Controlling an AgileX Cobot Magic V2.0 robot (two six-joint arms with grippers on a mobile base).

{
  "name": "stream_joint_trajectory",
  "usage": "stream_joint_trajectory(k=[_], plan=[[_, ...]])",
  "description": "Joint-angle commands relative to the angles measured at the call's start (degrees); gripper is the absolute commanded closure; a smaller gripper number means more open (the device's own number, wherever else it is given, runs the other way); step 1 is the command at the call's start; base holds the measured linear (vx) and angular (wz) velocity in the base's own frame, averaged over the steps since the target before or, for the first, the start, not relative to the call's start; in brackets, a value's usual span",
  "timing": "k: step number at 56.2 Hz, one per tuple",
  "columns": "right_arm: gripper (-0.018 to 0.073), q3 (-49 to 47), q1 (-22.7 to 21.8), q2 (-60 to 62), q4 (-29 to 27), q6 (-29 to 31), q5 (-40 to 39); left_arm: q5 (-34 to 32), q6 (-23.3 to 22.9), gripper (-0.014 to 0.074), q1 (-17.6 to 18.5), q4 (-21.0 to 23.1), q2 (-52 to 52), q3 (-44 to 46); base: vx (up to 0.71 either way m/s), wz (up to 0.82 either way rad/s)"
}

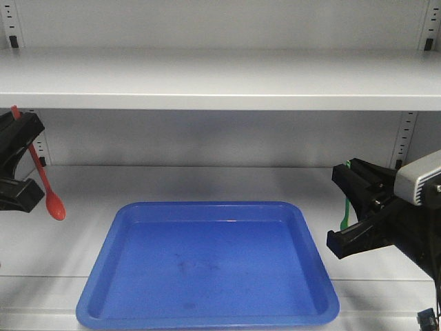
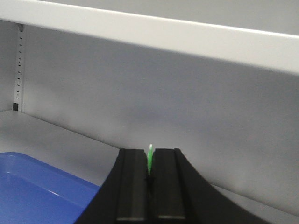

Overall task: Sort red and green spoons into left cabinet
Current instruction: 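Approach the blue tray on the cabinet shelf with both spoons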

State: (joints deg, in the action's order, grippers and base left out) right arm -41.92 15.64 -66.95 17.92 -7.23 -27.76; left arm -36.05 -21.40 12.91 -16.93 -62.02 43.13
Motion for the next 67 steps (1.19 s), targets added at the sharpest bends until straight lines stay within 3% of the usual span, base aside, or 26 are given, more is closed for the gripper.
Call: stream_joint_trajectory(k=[1, 67], plan=[[0.0568, -1.53, -0.13, 1.32, -0.36, -0.07, -4.38, -3.75, 0.06, 0.0603, 0.27, 1.12, 0.93, 1.77, 0.08, 0.00], [0.0568, -1.53, -0.13, 1.32, -0.36, -0.07, -4.65, -4.12, 0.06, 0.0603, 0.27, 1.13, 0.98, 1.77, 0.01, 0.00]])
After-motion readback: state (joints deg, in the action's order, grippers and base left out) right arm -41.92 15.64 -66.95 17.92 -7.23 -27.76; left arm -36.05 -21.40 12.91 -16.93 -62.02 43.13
